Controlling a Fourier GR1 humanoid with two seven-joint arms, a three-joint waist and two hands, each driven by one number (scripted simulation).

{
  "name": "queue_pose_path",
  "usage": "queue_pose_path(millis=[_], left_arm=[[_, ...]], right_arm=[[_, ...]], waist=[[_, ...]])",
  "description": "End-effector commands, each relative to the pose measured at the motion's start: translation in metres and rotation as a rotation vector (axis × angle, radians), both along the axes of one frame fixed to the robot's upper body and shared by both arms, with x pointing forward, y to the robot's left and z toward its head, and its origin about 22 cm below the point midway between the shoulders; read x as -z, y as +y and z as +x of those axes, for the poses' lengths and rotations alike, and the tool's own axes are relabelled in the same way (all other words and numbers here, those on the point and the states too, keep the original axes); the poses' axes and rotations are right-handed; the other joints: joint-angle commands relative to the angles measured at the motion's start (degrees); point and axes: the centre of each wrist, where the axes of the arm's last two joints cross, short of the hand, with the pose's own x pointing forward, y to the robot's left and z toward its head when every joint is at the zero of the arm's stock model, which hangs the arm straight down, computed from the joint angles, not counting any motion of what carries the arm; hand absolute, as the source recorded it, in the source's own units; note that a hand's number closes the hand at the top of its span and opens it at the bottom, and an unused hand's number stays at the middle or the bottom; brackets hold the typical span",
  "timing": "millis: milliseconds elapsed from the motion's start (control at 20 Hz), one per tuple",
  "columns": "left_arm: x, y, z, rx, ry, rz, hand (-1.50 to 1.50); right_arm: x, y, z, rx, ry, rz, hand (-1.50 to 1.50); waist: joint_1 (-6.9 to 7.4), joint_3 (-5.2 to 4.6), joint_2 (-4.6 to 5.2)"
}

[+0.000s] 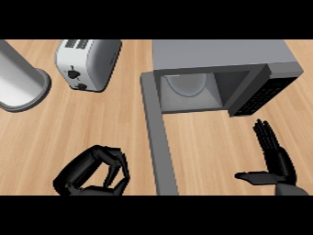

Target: Pick up the milk, place it into the microwave and close the microwave

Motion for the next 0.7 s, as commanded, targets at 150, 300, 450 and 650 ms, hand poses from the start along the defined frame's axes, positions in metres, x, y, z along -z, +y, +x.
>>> queue_pose_path(millis=[150, 300, 450, 650], left_arm=[[0.018, -0.05, 0.01, 0.05, -0.073, 0.038, 1.5], [0.029, -0.071, 0.009, 0.068, -0.042, 0.012, 1.5], [0.034, -0.101, 0.011, 0.122, -0.077, 0.02, 1.5], [0.054, -0.126, -0.006, 0.182, 0.021, 0.045, 1.5]], right_arm=[[-0.025, -0.046, -0.061, -0.045, -0.061, 0.057, -1.5], [-0.046, -0.056, -0.072, -0.063, -0.133, 0.077, -1.5], [-0.066, -0.057, -0.08, -0.085, -0.165, 0.057, -1.5], [-0.081, -0.051, -0.083, -0.177, -0.189, 0.139, -1.5]], waist=[[0.73, 0.01, 0.36], [0.23, -0.02, 0.45], [0.63, 0.06, 0.67], [0.26, 0.09, 0.88]])
